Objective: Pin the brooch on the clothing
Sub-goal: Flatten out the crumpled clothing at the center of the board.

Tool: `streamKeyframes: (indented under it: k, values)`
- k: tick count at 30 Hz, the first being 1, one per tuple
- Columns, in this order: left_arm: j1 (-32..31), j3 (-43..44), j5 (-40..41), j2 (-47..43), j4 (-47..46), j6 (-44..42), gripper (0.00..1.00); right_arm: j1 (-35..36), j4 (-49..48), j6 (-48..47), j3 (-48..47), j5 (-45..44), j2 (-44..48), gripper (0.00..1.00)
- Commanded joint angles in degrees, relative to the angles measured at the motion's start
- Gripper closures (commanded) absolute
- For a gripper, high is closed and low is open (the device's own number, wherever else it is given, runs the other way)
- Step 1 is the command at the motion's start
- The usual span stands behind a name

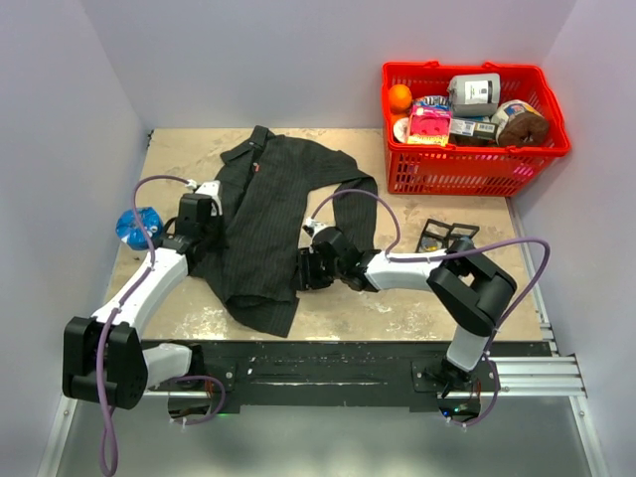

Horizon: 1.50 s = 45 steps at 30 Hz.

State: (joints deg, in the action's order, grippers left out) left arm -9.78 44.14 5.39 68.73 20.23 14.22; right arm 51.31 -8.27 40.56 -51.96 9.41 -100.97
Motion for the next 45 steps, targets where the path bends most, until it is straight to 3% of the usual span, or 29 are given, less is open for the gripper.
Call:
streamKeyframes:
  k: [1, 6, 14, 16, 20, 28, 34, 45]
  values:
    - [-0.06, 0.68, -2.31, 1.40, -1.77, -0.51, 1.00, 1.25, -1.04, 1.63, -0.59, 1.49, -1.07, 0.48]
    - [-0.06, 0.95, -3.71, 2.02, -1.77, -0.95, 1.00, 2.39, 1.24, 1.19, -3.13, -0.27, -2.30, 0.36]
    - [-0.06, 0.86, -4.51, 1.76, -1.86, -0.86, 1.00, 3.10, 2.21, 1.63, -5.43, 0.70, -6.08, 0.37]
    - [-0.06, 0.86, -4.42, 1.76, -1.69, -0.95, 1.00, 3.36, 2.38, 1.81, -6.13, 0.61, -6.78, 0.41]
    - [-0.06, 0.77, -3.90, 1.41, -1.51, -1.03, 1.00, 3.45, 3.35, 2.51, -6.31, -1.41, -6.79, 0.59]
    - [-0.06, 0.51, -3.54, -0.26, -1.95, -1.12, 0.97, 3.36, 4.84, 2.51, -6.66, -3.78, -6.96, 1.00]
    - [-0.06, -0.28, -0.56, -2.37, -1.86, -0.42, 0.76, 3.27, 8.09, 1.28, -6.22, -10.19, -3.46, 1.00]
    - [-0.06, -0.90, -0.20, -1.06, -0.63, 0.20, 0.77, 3.36, 9.68, 0.75, -5.96, -11.96, -3.01, 1.00]
